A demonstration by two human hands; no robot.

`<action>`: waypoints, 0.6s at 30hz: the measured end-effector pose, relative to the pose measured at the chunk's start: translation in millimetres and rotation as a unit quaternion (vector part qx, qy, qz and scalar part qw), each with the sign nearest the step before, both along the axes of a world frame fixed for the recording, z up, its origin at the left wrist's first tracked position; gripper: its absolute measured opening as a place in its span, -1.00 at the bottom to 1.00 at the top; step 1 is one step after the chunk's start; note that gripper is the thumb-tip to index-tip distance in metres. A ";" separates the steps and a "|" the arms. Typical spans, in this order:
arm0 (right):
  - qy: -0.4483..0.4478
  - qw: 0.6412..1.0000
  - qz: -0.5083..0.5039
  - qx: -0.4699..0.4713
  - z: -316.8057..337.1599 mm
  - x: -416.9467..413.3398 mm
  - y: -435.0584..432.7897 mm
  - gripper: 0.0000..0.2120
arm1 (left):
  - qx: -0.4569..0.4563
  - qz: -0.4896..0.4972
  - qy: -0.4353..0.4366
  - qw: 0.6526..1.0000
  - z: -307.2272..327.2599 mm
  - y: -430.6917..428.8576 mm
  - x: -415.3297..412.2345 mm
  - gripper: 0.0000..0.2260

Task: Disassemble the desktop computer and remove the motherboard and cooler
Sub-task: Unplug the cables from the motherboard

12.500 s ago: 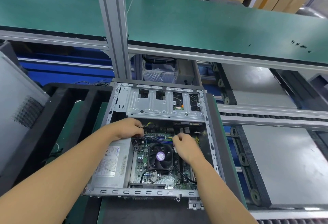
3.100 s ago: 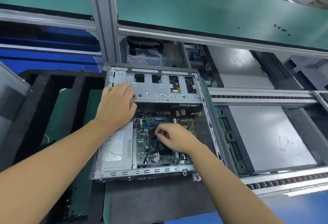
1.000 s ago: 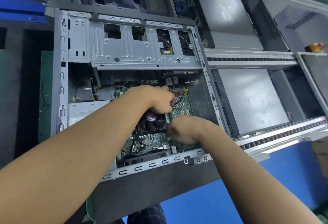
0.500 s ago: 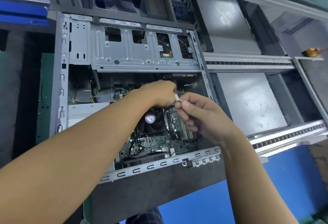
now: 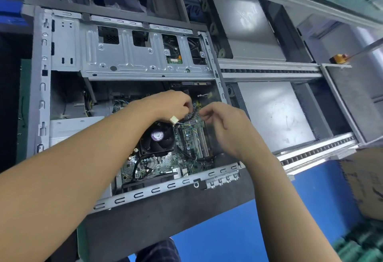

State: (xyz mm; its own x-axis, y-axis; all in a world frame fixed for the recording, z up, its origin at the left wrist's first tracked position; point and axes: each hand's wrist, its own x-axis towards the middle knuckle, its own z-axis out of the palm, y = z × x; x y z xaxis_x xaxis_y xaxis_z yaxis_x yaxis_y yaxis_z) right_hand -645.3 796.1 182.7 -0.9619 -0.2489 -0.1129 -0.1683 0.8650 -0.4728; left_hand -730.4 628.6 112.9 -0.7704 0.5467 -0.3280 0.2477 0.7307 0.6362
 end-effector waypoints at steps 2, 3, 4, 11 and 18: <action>0.064 0.996 0.047 0.037 -3.3 -2.8 5.8 -0.69 | 0.026 -0.027 0.015 0.999 3.0 0.6 0.5 -0.78; 0.088 0.991 0.077 0.069 -6.5 -3.4 8.5 -0.71 | 0.046 -0.035 0.019 0.998 7.0 -1.2 0.6 -0.78; 0.110 0.982 0.103 0.117 -10.9 -3.2 11.0 -0.73 | 0.076 -0.038 0.008 0.996 12.6 -3.8 0.9 -0.78; 0.152 0.980 0.002 0.128 -28.2 -6.5 14.0 -0.70 | 0.309 -0.033 -0.278 0.909 42.5 -33.2 4.9 -0.71; 0.111 0.994 -0.011 0.011 -22.1 -8.2 18.3 -0.67 | -0.051 -0.204 -0.050 0.976 24.6 40.8 30.6 -0.90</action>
